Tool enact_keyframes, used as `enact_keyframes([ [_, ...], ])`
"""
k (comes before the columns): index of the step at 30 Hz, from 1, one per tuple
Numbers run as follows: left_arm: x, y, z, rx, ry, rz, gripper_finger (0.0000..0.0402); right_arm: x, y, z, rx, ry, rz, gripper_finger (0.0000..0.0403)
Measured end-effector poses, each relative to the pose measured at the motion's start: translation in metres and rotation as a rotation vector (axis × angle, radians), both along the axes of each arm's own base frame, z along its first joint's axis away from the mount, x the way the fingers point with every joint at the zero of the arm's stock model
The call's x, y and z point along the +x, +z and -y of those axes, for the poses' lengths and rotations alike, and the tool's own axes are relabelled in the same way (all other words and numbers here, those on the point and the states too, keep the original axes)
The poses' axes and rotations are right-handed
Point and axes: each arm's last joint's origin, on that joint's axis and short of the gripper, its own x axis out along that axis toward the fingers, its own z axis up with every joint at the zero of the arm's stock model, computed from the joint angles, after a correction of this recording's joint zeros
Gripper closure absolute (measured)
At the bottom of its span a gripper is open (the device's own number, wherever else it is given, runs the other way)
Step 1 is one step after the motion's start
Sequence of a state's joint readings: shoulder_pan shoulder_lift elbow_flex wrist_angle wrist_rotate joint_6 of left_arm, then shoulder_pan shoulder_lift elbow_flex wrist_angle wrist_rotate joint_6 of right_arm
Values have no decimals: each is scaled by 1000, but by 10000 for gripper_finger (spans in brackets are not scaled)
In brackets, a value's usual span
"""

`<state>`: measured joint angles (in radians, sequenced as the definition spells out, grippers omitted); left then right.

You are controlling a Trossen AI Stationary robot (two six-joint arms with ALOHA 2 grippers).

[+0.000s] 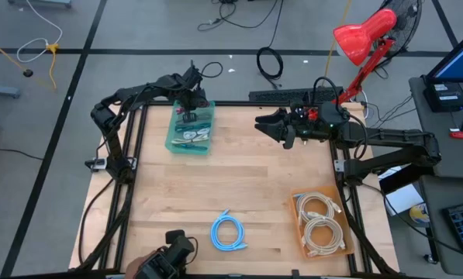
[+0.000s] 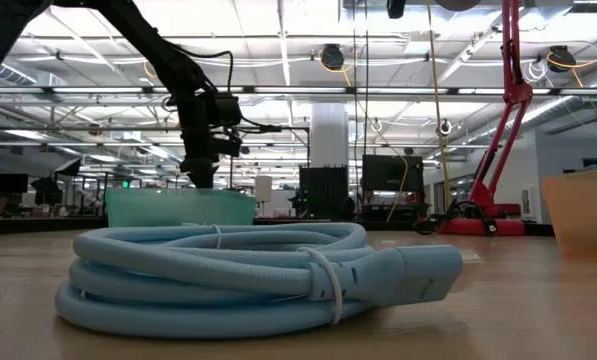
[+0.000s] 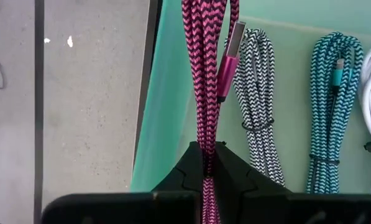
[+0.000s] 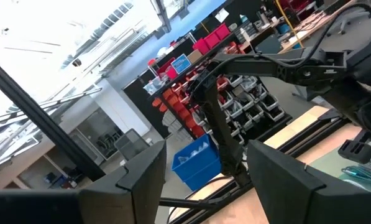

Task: Pick & Place USB Port
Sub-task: Put the red USB cable into the blue bin, then put the blue HDMI cable into the orange bin

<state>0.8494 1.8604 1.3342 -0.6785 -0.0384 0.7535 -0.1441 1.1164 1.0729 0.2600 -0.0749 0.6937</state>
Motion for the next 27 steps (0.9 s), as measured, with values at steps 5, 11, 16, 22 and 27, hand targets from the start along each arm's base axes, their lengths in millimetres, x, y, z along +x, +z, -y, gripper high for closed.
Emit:
enact_keyframes([
  [5,0,0,1,-13,14,13,387,0,0,0,1,0,0,191],
  [11,2,0,2,-14,71,18,321,0,0,0,1,-1,0,190],
  [16,2,0,2,-11,86,17,286,0,0,0,1,0,0,190],
  [22,6,0,6,-34,161,42,277,0,0,0,1,0,0,190],
  [27,17,1,22,-91,178,65,276,0,0,0,1,3,-3,190],
])
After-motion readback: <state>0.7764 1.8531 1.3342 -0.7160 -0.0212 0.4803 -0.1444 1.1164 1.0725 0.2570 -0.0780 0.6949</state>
